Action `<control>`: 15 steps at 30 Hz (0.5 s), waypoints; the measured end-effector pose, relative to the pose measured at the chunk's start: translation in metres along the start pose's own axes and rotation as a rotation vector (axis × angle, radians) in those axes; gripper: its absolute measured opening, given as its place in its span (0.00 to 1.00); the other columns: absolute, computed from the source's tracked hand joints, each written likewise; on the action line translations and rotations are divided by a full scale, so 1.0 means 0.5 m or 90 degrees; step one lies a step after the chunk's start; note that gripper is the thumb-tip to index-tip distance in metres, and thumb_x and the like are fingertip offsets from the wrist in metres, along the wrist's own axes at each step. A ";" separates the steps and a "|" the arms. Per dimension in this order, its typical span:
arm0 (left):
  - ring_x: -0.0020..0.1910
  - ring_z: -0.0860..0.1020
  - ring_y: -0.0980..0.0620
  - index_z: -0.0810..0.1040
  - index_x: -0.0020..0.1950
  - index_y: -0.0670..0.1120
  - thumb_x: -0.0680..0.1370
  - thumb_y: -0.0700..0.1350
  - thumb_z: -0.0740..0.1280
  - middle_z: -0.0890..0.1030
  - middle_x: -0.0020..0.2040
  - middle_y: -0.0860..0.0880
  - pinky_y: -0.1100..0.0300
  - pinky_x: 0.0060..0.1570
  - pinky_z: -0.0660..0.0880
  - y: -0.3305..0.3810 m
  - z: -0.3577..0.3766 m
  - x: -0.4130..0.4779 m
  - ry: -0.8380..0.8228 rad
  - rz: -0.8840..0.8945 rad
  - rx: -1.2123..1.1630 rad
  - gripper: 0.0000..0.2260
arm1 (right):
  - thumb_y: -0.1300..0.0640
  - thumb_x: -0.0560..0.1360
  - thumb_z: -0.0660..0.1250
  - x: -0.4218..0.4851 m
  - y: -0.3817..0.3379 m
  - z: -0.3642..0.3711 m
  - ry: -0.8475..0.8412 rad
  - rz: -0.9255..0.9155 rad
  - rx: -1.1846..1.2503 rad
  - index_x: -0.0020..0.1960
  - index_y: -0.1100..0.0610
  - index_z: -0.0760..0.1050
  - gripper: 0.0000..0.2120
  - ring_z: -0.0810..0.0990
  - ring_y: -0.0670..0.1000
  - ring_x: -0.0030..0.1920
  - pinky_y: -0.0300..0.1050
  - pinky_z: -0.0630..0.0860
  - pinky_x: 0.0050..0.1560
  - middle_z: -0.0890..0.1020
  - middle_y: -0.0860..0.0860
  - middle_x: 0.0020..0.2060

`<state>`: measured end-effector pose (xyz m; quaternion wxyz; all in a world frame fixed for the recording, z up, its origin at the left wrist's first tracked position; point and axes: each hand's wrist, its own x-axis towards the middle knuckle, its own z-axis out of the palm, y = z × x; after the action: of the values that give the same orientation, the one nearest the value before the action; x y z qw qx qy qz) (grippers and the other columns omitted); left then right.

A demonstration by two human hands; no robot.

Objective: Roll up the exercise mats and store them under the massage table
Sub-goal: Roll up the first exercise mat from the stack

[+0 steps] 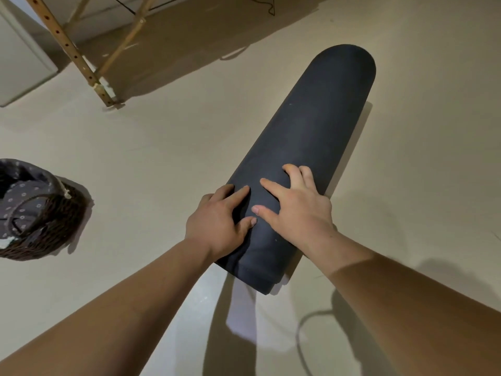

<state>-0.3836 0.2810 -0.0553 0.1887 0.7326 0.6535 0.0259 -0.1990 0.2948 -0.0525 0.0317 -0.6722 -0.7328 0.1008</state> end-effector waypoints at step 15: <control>0.72 0.71 0.46 0.71 0.78 0.52 0.80 0.59 0.68 0.74 0.74 0.51 0.51 0.66 0.75 0.082 -0.070 -0.059 0.092 0.089 -0.074 0.27 | 0.44 0.81 0.69 -0.068 0.060 -0.070 0.017 0.000 0.217 0.78 0.45 0.68 0.27 0.68 0.53 0.76 0.52 0.78 0.65 0.63 0.47 0.78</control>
<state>-0.3590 0.2580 -0.0038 0.1814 0.7605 0.6099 0.1296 -0.1603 0.2668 -0.0211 0.1550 -0.6584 -0.7046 0.2144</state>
